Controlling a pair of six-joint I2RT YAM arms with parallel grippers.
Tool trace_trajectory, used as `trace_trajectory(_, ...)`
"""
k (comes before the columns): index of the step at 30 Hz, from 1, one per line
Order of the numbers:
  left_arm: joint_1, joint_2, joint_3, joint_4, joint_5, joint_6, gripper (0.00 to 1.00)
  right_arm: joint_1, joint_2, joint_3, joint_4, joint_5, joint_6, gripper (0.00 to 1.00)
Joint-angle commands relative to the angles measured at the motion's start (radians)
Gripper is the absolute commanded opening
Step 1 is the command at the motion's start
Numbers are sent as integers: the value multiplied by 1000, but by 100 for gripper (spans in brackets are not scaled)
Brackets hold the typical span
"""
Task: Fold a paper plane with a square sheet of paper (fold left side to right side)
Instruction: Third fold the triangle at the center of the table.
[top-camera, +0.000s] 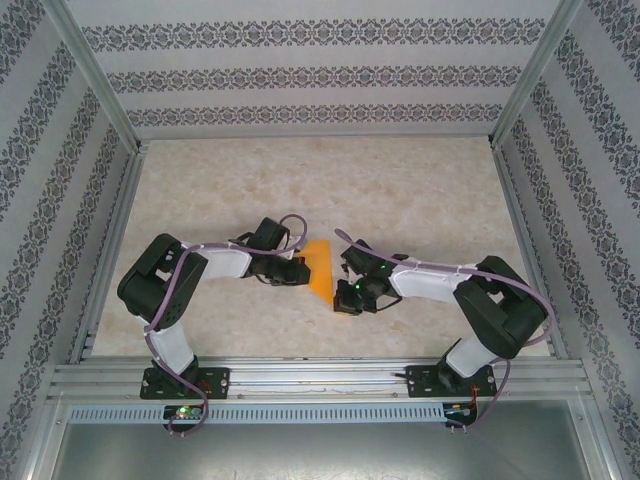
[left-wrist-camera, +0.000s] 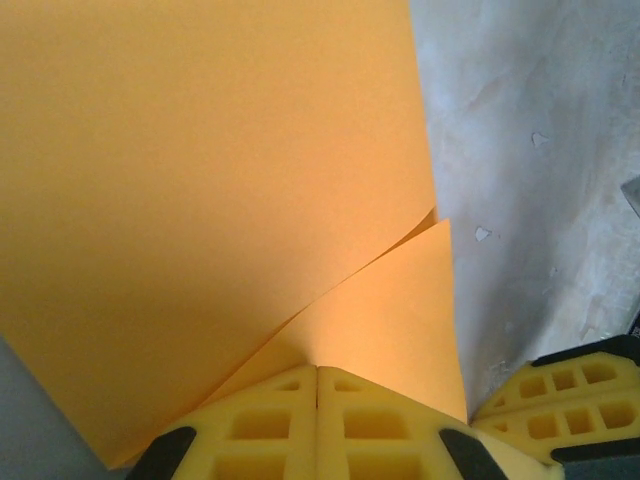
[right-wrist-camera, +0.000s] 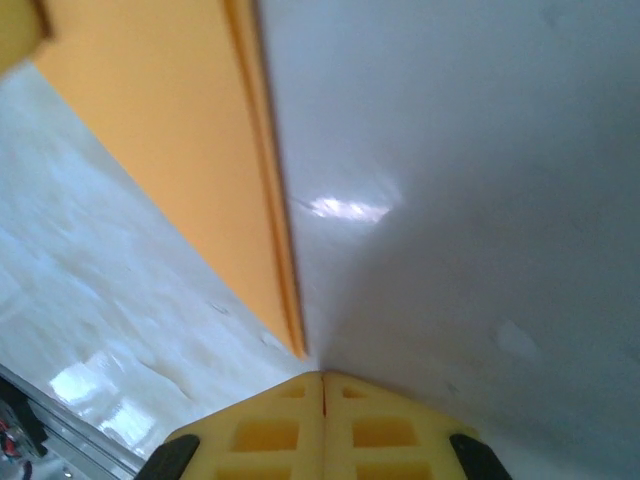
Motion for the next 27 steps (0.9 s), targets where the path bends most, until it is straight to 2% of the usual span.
trace_trajectory(1, 0, 7, 34, -37, -27, -13, 2, -32, -58, -2, -126, 31, -52, 4)
trace_trajectory(7, 2, -21, 112, -3, 9, -51, 16, -133, -118, 41, -85, 40, -209, 24)
trace_trajectory(11, 10, -75, 127, -4, -36, -62, 30, -166, -123, 47, -4, 34, -293, 39)
trace_trajectory(15, 38, -147, 85, 11, -108, -74, 40, -176, -100, 40, 125, 1, -349, 49)
trace_trajectory(19, 82, -229, 10, 45, -198, -109, 48, -177, -28, 72, 183, -34, -422, 54)
trace_trajectory(27, 132, -336, -100, 90, -289, -160, 53, -194, 88, 132, 223, -64, -528, 54)
